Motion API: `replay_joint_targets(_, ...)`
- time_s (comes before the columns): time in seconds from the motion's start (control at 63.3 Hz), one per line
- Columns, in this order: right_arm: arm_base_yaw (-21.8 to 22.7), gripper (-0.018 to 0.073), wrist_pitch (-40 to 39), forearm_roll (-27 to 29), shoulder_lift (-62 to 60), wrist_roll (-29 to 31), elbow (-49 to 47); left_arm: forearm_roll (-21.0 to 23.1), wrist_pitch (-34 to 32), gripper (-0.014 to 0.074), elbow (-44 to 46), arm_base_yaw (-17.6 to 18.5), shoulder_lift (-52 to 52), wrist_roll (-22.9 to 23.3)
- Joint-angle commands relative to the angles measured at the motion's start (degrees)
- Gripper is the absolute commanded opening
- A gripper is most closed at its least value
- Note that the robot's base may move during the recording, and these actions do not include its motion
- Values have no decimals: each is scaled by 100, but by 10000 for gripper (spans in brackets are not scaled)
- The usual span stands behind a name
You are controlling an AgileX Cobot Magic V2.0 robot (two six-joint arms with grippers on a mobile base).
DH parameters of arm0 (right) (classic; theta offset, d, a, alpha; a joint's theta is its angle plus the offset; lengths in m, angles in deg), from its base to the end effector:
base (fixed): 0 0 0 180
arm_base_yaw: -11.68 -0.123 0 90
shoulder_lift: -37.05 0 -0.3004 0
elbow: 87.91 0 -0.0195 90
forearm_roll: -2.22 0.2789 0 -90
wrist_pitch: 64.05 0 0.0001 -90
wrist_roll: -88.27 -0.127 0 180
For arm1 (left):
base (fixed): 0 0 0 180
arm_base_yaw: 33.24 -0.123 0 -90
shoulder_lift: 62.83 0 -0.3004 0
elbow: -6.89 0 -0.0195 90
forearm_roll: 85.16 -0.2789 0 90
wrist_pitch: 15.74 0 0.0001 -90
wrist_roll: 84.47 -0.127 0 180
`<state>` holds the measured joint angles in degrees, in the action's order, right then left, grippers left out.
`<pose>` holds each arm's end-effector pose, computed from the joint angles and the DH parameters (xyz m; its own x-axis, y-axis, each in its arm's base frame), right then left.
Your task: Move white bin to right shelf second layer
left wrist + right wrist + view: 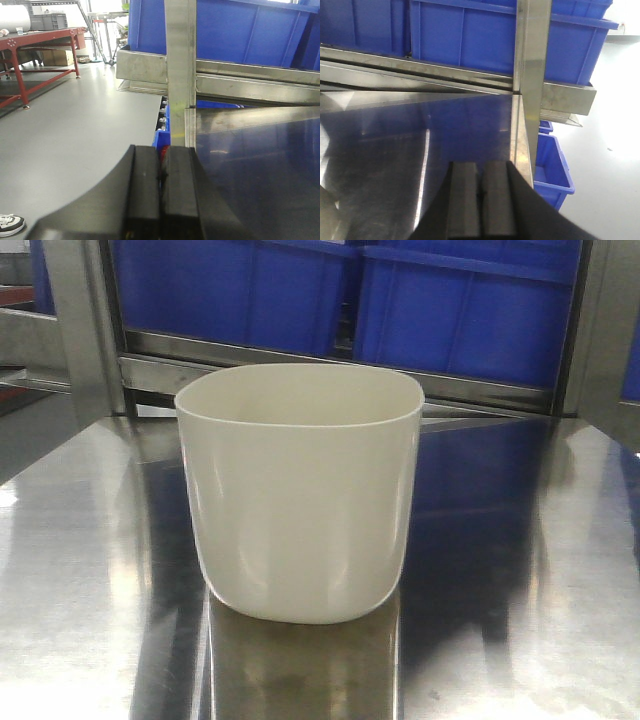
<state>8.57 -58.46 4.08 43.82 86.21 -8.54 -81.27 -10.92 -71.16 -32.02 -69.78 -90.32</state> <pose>0.1054 0.0061 0.1927 -0.0339 0.0665 -0.9972 -0.0552 0.9961 0.0683 0.1049 -0.0030 0.2034 0.0043 0.0344 -0.9994 0.0269 0.9990 0.0345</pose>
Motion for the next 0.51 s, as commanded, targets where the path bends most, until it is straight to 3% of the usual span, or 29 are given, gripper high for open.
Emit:
replay_joint_targets(0.0, -8, 57, -489, -52, -113, -1, -94, 35, -483, 85, -211, -12, 91, 15)
replay_joint_targets(0.489, -8, 57, -399, 100, -113, -1, -282, 35, -483, 85, -211, -12, 91, 15)
